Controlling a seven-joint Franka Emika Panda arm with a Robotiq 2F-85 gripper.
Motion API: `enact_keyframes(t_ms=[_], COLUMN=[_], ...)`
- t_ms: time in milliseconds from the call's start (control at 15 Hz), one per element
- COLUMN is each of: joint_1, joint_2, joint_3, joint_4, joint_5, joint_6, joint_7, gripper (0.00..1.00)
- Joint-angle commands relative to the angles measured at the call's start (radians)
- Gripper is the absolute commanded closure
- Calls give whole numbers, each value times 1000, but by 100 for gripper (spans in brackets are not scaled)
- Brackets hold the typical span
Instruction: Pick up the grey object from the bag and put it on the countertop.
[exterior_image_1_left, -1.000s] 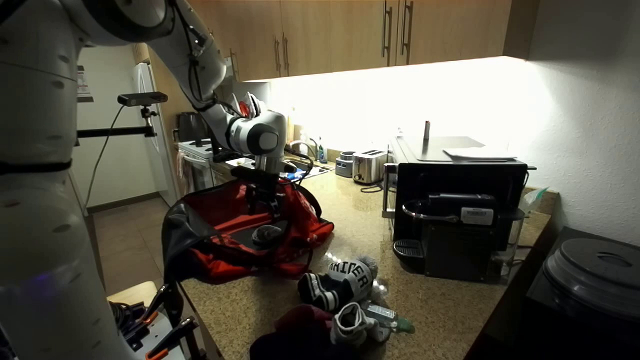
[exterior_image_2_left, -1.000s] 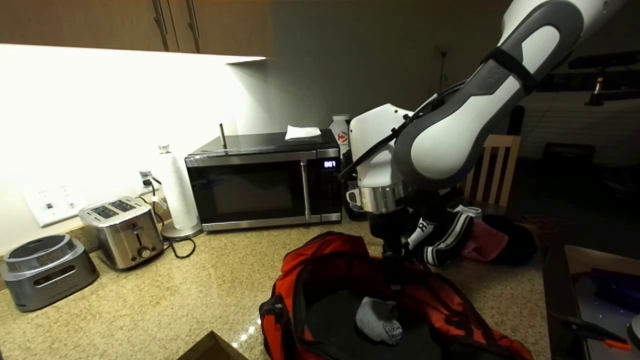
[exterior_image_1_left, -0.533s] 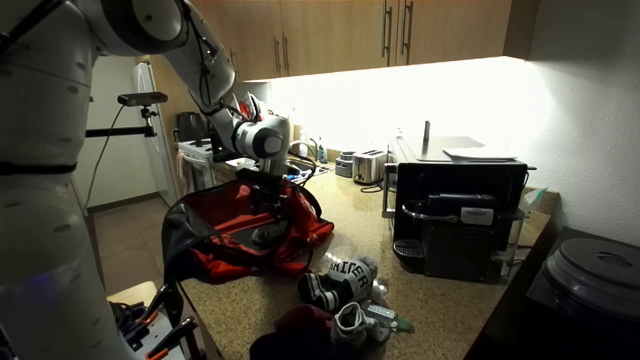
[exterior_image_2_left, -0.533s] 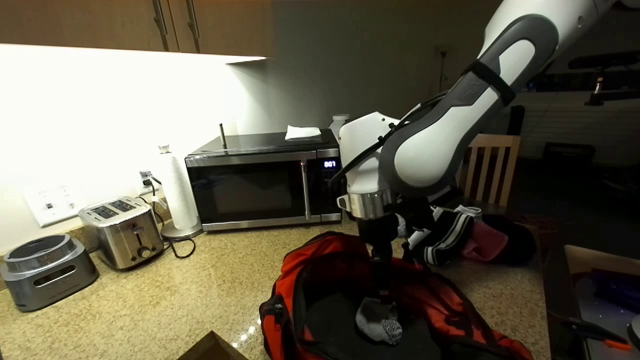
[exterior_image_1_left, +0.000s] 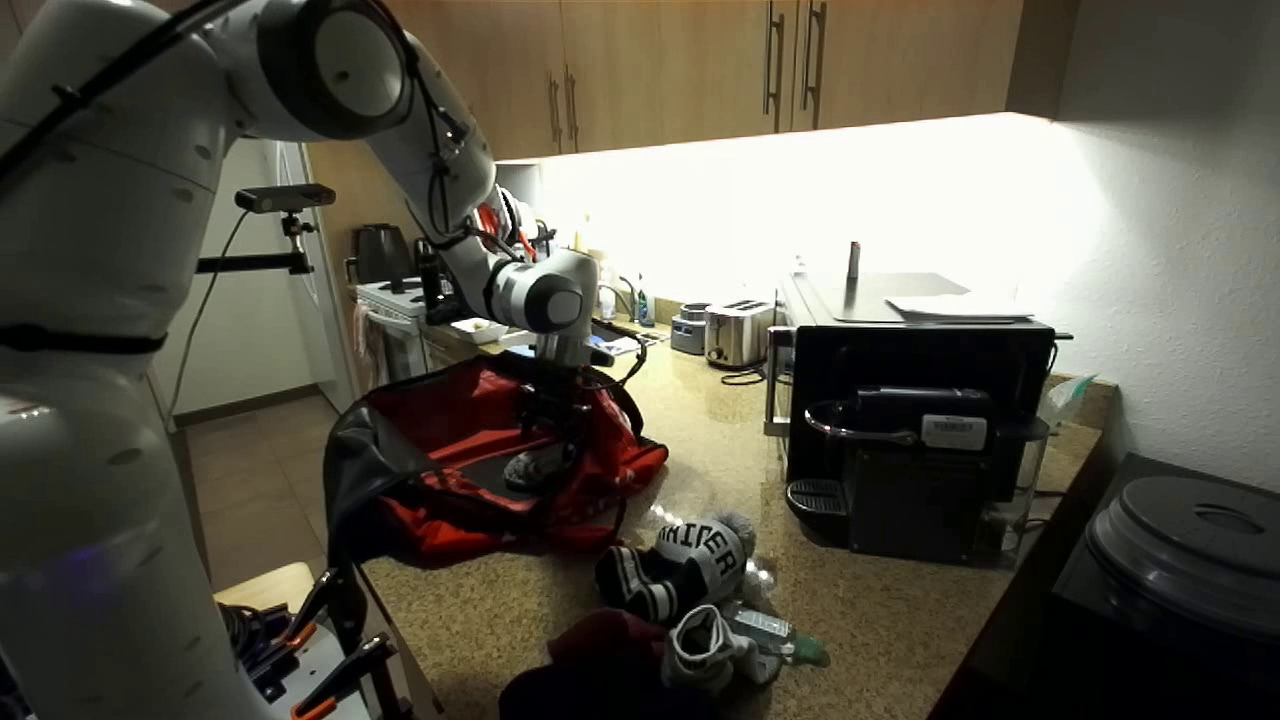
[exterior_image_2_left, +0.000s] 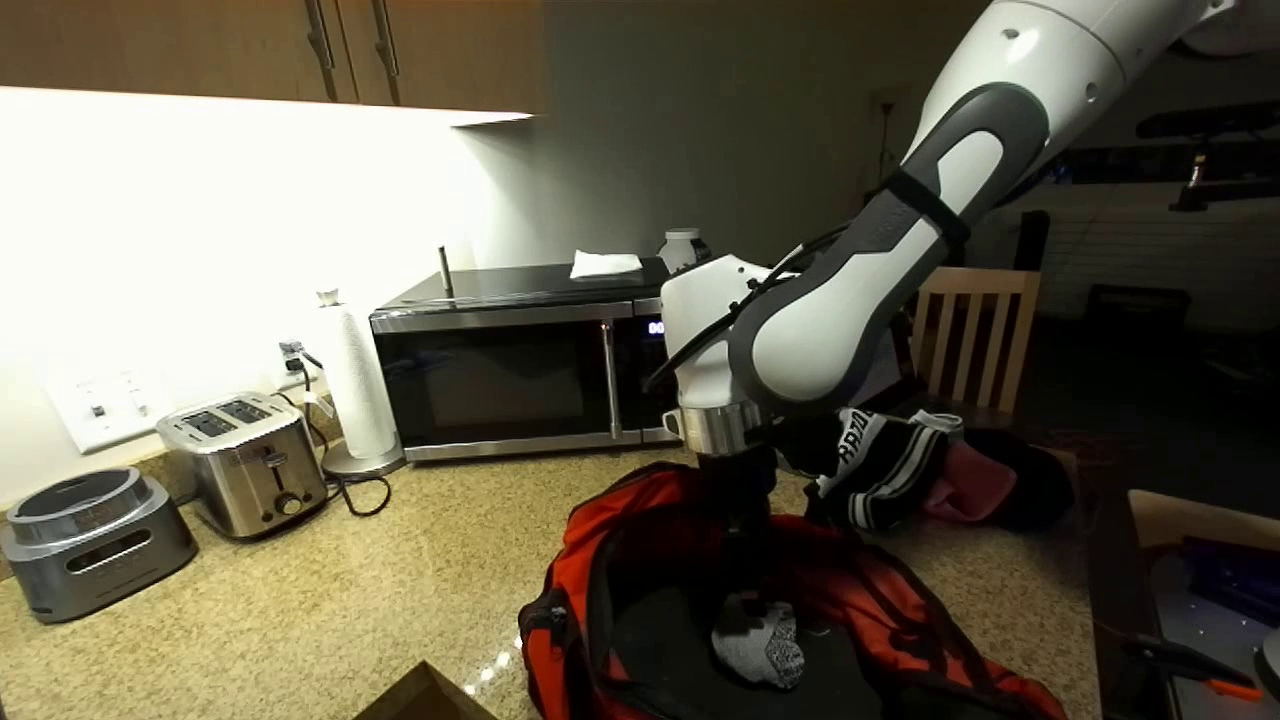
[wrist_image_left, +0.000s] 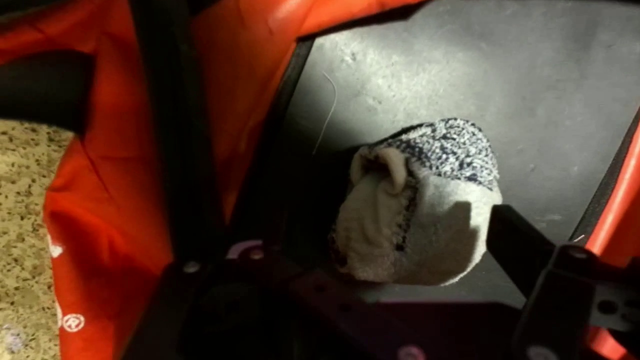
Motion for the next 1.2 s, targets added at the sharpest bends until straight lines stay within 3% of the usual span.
enact_keyframes(t_ms=[0, 1133], joint_1=[-1, -16], joint_2=[26, -29], joint_3=[-20, 3], joint_4=[14, -39], joint_5=[-23, 36], joint_6=[25, -3], joint_7=[14, 6], gripper=[0, 0])
